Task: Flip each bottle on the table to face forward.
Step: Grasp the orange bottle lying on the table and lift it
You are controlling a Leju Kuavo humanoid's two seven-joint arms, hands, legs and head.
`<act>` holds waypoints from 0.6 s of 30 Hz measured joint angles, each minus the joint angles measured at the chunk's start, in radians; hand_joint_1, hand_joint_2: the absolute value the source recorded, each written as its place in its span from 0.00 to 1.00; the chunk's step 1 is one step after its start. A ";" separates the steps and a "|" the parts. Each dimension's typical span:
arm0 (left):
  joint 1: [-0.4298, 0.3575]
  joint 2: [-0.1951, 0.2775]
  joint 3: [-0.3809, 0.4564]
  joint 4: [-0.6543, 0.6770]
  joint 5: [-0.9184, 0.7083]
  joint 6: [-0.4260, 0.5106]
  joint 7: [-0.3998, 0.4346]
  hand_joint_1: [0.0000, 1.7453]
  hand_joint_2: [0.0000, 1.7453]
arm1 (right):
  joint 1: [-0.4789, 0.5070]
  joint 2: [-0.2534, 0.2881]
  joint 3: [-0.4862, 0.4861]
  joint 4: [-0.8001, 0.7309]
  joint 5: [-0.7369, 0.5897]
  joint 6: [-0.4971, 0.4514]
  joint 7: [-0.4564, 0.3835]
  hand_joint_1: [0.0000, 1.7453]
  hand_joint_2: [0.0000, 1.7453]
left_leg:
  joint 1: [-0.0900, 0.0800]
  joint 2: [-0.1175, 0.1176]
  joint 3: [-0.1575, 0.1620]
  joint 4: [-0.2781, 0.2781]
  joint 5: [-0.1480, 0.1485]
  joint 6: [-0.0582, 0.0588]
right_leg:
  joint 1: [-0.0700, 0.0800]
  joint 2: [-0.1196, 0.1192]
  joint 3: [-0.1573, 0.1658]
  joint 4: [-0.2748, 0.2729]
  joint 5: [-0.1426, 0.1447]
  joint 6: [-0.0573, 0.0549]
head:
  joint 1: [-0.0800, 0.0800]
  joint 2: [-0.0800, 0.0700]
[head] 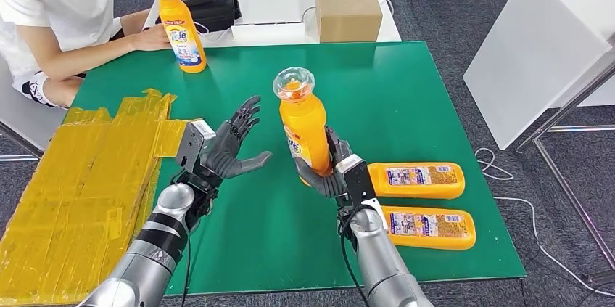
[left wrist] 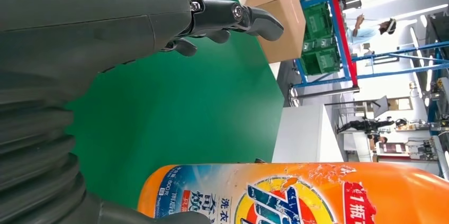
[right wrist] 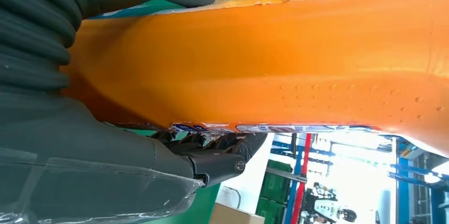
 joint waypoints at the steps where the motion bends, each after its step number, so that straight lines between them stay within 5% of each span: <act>1: 0.000 0.000 0.000 0.001 0.000 0.000 0.000 0.00 1.00 | 0.000 0.000 0.000 0.002 0.000 0.000 0.000 1.00 1.00 | 0.000 0.000 0.000 0.000 0.000 0.000 | 0.000 0.000 0.000 0.000 0.000 0.000 | 0.000 0.000; 18: -0.001 0.001 0.000 0.007 0.000 0.000 0.000 0.00 1.00 | -0.001 0.000 0.000 0.011 0.000 0.000 0.000 1.00 1.00 | 0.000 0.000 0.000 0.000 0.000 0.000 | 0.000 0.000 0.000 0.000 0.000 0.000 | 0.000 0.000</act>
